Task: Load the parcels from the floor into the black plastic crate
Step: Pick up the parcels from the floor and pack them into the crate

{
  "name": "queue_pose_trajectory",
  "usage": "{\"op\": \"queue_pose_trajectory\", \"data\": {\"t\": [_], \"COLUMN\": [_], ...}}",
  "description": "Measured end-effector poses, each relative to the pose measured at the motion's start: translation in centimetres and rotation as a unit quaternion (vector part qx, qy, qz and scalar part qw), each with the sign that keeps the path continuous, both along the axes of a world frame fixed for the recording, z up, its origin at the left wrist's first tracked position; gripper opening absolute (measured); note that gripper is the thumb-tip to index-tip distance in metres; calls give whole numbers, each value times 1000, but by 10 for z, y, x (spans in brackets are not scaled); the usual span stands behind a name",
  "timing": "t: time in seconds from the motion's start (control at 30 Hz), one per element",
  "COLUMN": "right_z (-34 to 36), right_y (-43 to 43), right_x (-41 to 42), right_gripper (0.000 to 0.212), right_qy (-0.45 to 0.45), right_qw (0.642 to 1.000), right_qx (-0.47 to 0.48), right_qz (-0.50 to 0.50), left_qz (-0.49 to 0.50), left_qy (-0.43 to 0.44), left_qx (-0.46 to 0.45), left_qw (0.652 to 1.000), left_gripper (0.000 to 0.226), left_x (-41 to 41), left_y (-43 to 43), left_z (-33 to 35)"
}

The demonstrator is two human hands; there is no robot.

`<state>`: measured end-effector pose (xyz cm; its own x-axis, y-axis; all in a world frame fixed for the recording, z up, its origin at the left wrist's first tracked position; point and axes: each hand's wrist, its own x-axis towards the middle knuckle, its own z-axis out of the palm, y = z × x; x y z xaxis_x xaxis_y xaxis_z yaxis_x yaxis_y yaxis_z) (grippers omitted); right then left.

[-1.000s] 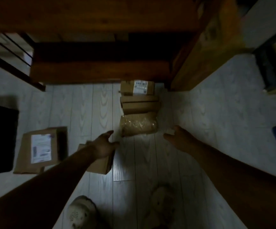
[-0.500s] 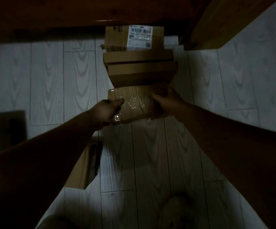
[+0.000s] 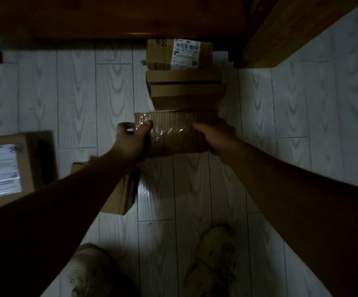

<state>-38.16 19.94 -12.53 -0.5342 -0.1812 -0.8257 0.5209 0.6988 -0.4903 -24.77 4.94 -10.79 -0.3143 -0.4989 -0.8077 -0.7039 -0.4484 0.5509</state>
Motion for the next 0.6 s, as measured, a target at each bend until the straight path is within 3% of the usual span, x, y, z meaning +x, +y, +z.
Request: {"op": "queue_pose_trajectory", "data": {"t": [0.13, 0.33, 0.5, 0.6], "right_z": [44, 95, 154, 203], "right_y": [-8, -22, -38, -44], "right_x": [3, 7, 4, 12], "right_gripper": [118, 72, 61, 53], "right_qy": [0, 84, 112, 89], "right_qw": [997, 988, 989, 992], "right_qx": [10, -3, -38, -68], "right_qz": [-77, -127, -89, -48], "left_qz": [35, 31, 106, 121], "left_qy": [-10, 33, 66, 88], "left_qx": [23, 24, -4, 20], "left_qw": [999, 999, 992, 989], "left_gripper": [78, 40, 19, 37], "left_x": [5, 15, 30, 41], "left_y": [-16, -25, -36, -54], "left_z": [36, 79, 126, 167]}}
